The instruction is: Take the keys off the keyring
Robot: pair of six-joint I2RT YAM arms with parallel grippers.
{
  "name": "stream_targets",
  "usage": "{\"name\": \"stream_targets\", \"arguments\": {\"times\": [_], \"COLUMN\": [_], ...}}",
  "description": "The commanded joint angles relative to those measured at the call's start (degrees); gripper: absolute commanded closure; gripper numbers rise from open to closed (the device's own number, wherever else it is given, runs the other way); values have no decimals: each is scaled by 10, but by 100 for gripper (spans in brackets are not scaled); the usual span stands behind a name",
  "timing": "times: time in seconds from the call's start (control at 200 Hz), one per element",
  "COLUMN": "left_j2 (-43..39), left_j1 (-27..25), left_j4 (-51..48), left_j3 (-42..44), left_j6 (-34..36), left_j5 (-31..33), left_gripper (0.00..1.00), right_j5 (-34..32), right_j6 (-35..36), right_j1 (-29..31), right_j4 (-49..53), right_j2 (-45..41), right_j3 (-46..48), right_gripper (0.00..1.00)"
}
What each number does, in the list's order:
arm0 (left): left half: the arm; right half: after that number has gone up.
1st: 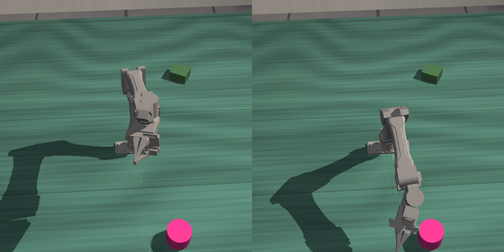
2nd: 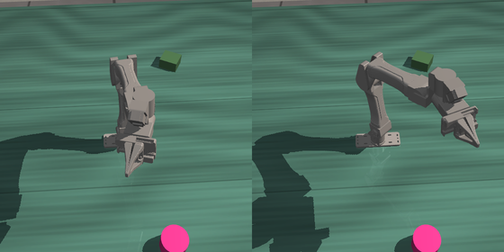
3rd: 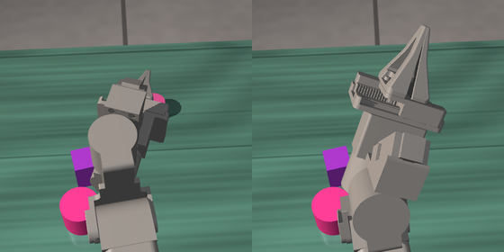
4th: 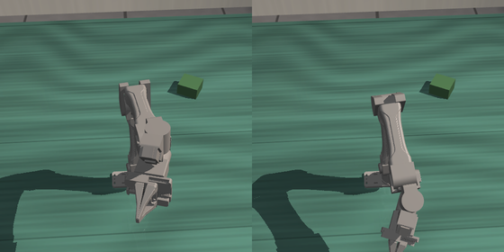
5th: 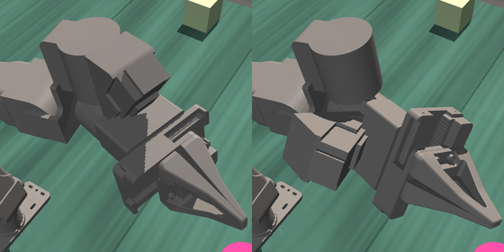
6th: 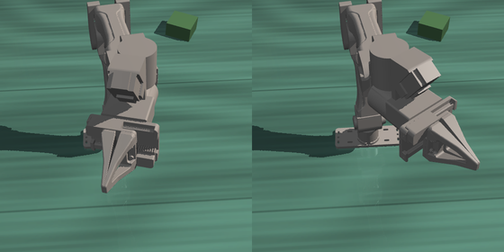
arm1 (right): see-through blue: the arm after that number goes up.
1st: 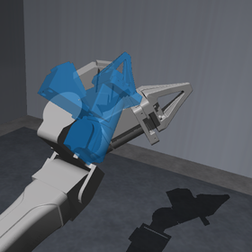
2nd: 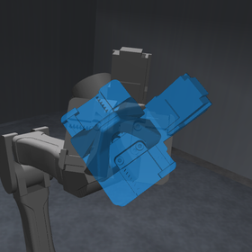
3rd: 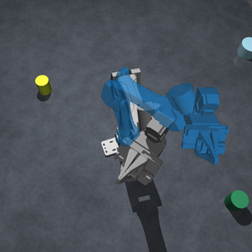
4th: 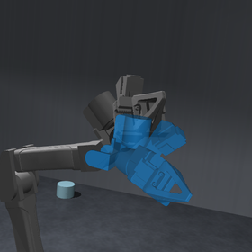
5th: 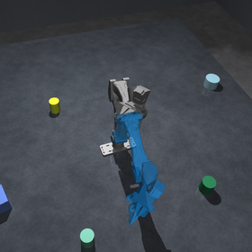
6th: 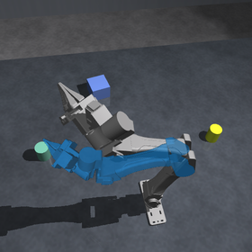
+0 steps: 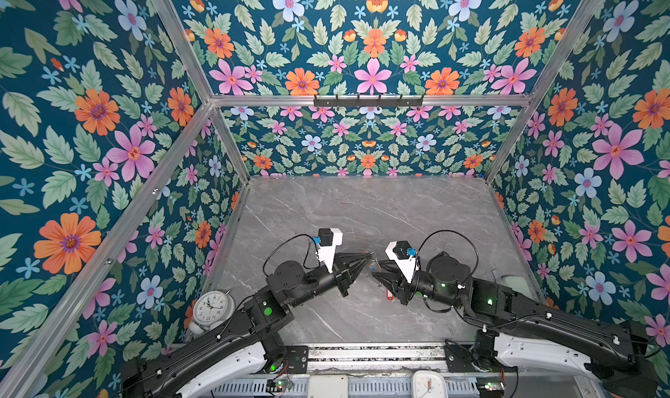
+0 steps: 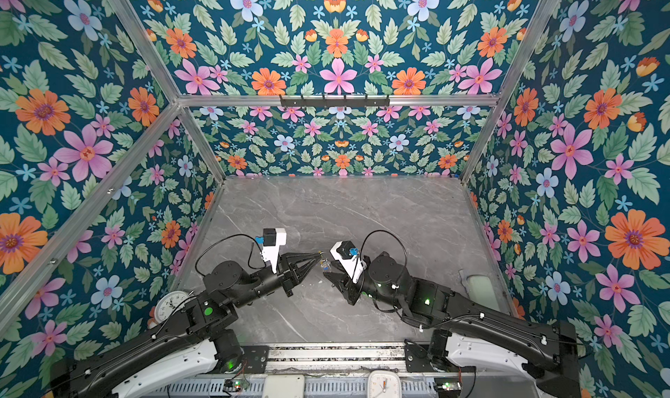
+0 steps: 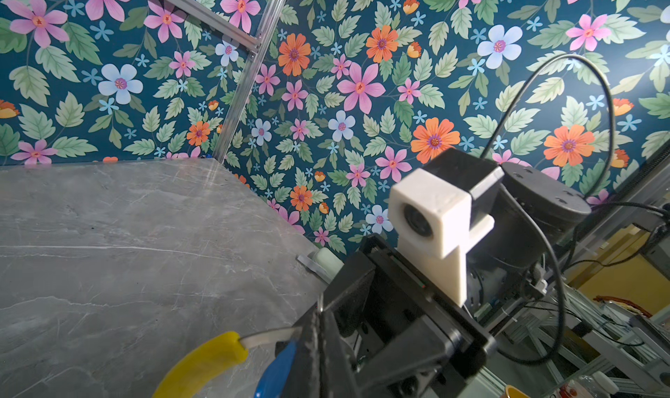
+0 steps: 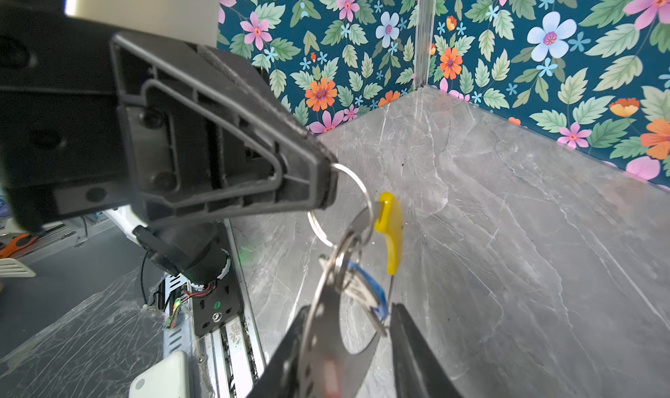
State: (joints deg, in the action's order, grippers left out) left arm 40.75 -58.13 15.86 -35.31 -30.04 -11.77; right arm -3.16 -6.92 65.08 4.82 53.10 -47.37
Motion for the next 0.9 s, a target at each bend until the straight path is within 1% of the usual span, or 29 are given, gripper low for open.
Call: {"name": "stream_targets", "arguments": {"times": [0.0,0.2,0.37,0.895], "left_j2": [0,-3,-2,1], "left_j1": [-1,0,0,0], "left_j4": [23,16,-3,-21], "left_j3": [-3,-3,-10,-12], "left_j6": [-2,-4,-2,4], "left_j5": [-5,3,14,36], "left_gripper": [100,100,100,100], "right_j5": [-8,-12,-18,-10], "right_j6": [11,15,15,14], "right_j1": [0,0,1,2], "right_j4": [-8,6,13,26], "right_j2": [5,11,17,27], "right_j3": [-10,-22,-30,-48], "right_gripper": [74,87,100,100]}}
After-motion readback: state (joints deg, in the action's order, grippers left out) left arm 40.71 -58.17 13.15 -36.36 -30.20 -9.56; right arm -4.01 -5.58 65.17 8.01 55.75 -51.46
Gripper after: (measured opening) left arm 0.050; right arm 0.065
